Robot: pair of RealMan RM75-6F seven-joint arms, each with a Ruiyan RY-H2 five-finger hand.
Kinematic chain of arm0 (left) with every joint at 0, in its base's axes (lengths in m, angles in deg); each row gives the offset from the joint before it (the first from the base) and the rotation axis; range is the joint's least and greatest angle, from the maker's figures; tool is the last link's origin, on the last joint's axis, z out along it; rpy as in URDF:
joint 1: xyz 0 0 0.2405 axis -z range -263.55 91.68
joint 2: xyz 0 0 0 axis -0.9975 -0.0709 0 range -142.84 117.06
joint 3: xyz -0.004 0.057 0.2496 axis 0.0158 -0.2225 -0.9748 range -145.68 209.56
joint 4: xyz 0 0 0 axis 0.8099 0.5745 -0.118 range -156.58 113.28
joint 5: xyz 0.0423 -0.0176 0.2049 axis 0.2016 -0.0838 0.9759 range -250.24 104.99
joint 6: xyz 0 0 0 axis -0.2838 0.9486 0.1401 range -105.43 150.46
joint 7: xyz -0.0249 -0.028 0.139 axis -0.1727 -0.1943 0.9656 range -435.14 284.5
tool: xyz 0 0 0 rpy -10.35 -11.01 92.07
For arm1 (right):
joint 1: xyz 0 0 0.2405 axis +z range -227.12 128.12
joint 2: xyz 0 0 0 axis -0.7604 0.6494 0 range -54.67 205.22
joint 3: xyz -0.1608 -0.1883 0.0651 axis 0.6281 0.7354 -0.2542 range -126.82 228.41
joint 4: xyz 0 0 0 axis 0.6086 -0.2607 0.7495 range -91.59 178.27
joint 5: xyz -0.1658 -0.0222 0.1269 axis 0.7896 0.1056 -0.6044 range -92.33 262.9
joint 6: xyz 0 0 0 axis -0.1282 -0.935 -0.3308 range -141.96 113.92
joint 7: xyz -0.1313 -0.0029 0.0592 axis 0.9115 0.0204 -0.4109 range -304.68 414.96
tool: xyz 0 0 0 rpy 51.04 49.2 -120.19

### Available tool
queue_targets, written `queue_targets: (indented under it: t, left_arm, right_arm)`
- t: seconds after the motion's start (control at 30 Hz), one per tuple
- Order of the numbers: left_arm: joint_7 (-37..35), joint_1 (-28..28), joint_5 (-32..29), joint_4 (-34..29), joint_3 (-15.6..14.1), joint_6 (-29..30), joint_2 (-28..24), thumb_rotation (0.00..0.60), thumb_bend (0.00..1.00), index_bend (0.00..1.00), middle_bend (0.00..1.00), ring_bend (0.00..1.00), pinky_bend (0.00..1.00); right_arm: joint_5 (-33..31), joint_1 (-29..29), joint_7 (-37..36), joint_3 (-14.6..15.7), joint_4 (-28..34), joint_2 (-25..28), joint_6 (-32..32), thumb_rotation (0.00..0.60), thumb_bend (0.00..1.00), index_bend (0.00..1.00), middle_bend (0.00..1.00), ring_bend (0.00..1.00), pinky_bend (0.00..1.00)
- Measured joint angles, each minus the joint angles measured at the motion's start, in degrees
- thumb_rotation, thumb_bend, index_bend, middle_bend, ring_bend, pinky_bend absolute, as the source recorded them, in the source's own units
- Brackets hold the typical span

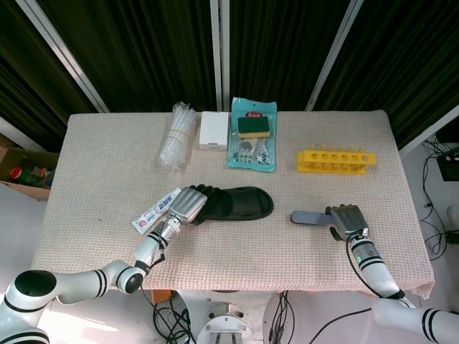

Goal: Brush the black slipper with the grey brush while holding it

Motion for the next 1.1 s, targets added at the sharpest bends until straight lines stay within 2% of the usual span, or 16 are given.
queue_targets:
  t: [0.3, 0.7, 1.1]
  left_arm:
    - [-0.1, 0.1, -0.1, 0.2, 0.1, -0.2, 0.1, 0.6, 0.29, 0.23, 0.27, 0.21, 0.36]
    - [-0.2, 0.1, -0.2, 0.6, 0.0, -0.3, 0.1, 0.6, 0.29, 0.23, 0.27, 0.21, 0.36]
    - [-0.6, 0.1, 0.1, 0.7, 0.0, -0.2, 0.1, 0.6, 0.29, 0.23, 0.27, 0.21, 0.36]
  right_arm:
    - [-1.0, 0.7, -0.7, -0.2, -0.5, -0.8, 0.0, 0.6, 0.37, 0.61, 0.63, 0.5, 0.56]
    - [-1.7, 1.4, -0.8, -0.4, -1.0, -1.8, 0.5, 0.6, 0.37, 0.68, 0.71, 0.56, 0.6]
    - [-2.5, 1.8, -0.2, -0.3, -2.7, -3.8, 1.6, 0.6, 0.37, 0.9, 0.89, 0.74, 0.72]
